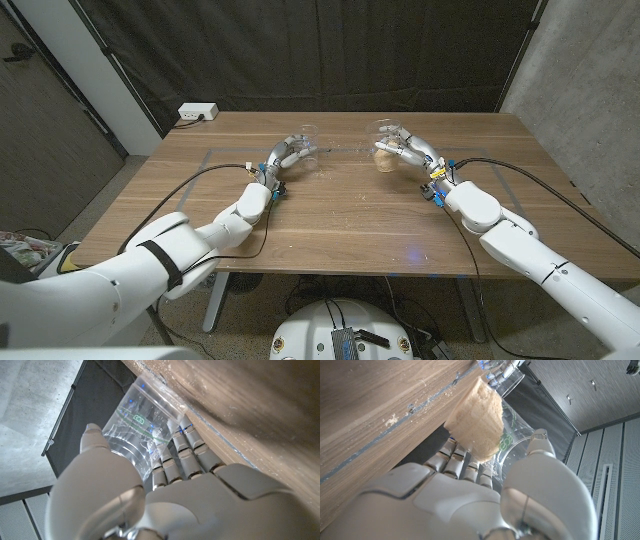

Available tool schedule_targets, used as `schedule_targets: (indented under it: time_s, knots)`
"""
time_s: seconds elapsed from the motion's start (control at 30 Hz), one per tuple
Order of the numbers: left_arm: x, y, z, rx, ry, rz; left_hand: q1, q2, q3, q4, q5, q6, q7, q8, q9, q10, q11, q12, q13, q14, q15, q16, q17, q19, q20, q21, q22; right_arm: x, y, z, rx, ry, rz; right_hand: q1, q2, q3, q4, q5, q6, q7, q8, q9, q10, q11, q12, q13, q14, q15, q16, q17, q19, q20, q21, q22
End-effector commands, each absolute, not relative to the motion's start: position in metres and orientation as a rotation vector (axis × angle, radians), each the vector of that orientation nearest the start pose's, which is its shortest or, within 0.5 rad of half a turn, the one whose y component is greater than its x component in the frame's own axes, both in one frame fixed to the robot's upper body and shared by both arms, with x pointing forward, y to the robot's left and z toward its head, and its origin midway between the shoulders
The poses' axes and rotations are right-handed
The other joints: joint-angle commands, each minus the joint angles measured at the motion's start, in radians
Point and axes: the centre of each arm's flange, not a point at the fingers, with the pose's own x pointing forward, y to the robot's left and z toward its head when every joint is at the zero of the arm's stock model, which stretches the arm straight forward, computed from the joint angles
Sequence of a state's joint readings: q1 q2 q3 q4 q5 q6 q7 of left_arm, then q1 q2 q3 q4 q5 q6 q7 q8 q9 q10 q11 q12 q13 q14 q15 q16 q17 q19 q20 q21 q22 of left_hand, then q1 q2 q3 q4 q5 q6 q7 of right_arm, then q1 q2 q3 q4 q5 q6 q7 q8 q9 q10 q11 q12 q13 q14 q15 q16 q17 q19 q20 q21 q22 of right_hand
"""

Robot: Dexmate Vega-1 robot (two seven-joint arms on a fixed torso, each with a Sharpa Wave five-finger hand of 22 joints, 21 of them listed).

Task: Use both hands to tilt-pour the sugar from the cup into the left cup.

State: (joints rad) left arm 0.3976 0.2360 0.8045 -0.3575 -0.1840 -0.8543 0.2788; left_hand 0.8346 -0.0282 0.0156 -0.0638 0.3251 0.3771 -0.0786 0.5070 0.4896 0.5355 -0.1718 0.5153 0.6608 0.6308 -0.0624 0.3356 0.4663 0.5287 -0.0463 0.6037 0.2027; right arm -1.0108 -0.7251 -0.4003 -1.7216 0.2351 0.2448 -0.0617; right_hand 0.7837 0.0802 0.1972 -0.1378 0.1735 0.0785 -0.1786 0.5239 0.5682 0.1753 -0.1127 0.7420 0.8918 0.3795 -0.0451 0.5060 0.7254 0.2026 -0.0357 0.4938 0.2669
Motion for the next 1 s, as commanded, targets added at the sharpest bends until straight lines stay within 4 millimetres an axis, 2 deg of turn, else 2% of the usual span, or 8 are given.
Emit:
schedule_targets:
  time_s: [0.03, 0.07, 0.37, 0.73, 1.0]
  knots:
    - [0.688, 0.219, -0.057, 0.38, -0.843, -0.082, 0.01, 0.005, 0.002, -0.007, -0.001, -0.004, 0.008, 0.004, 0.005, -0.004, 0.006, 0.011, 0.007, 0.011, -0.124, -0.001, 0.005, 0.003, -0.104, 0.007, 0.002, 0.569, -0.234, -0.02, -0.481, -0.762, 0.307, 0.003, 0.007, 0.005, 0.0, 0.005, 0.007, -0.003, 0.002, 0.002, 0.007, 0.002, -0.002, 0.004, 0.011, -0.174, -0.004, 0.005, -0.001, -0.035, 0.009, 0.002]
    - [0.685, 0.219, -0.057, 0.372, -0.858, -0.084, 0.011, 0.007, 0.002, -0.007, -0.002, -0.006, 0.016, 0.004, 0.006, -0.007, 0.008, 0.012, 0.009, 0.011, -0.123, -0.002, 0.006, -0.003, -0.1, 0.005, 0.002, 0.569, -0.235, -0.02, -0.478, -0.763, 0.308, 0.004, 0.006, 0.004, 0.0, 0.005, 0.006, -0.001, 0.001, 0.002, 0.009, 0.005, -0.002, 0.004, 0.013, -0.175, -0.003, 0.005, 0.0, -0.035, 0.01, 0.002]
    - [0.654, 0.221, -0.053, 0.382, -1.018, -0.091, 0.022, 0.018, 0.004, -0.009, -0.006, -0.016, 0.022, 0.004, 0.012, -0.031, 0.014, 0.01, 0.016, -0.003, -0.118, -0.012, 0.012, -0.014, -0.085, 0.003, 0.003, 0.585, -0.232, -0.018, -0.454, -0.739, 0.34, 0.004, 0.005, 0.005, -0.001, 0.005, 0.008, -0.002, 0.001, 0.004, 0.012, 0.007, -0.003, 0.007, 0.017, -0.175, -0.004, 0.006, 0.001, -0.033, 0.012, 0.002]
    - [0.626, 0.224, -0.053, 0.365, -0.879, -0.033, 0.033, 0.038, 0.007, -0.008, -0.016, -0.002, 0.026, 0.014, 0.019, -0.026, 0.02, 0.024, 0.027, 0.009, -0.112, -0.015, 0.021, -0.015, -0.074, 0.006, 0.005, 0.599, -0.227, -0.018, -0.429, -0.725, 0.373, 0.005, 0.005, 0.006, -0.001, 0.005, 0.009, -0.006, -0.001, 0.006, 0.013, 0.005, -0.005, 0.011, 0.018, -0.176, -0.007, 0.008, 0.0, -0.034, 0.015, 0.001]
    - [0.611, 0.225, -0.04, 0.349, -0.851, -0.015, 0.034, 0.045, 0.004, -0.005, -0.026, 0.008, 0.029, 0.02, 0.024, -0.019, 0.026, 0.036, 0.034, 0.018, -0.109, -0.018, 0.026, -0.013, -0.071, 0.011, 0.006, 0.601, -0.224, -0.015, -0.431, -0.709, 0.388, 0.005, 0.005, 0.006, -0.001, 0.005, 0.009, -0.008, -0.003, 0.007, 0.015, 0.006, -0.007, 0.013, 0.018, -0.176, -0.009, 0.009, 0.001, -0.035, 0.016, 0.0]
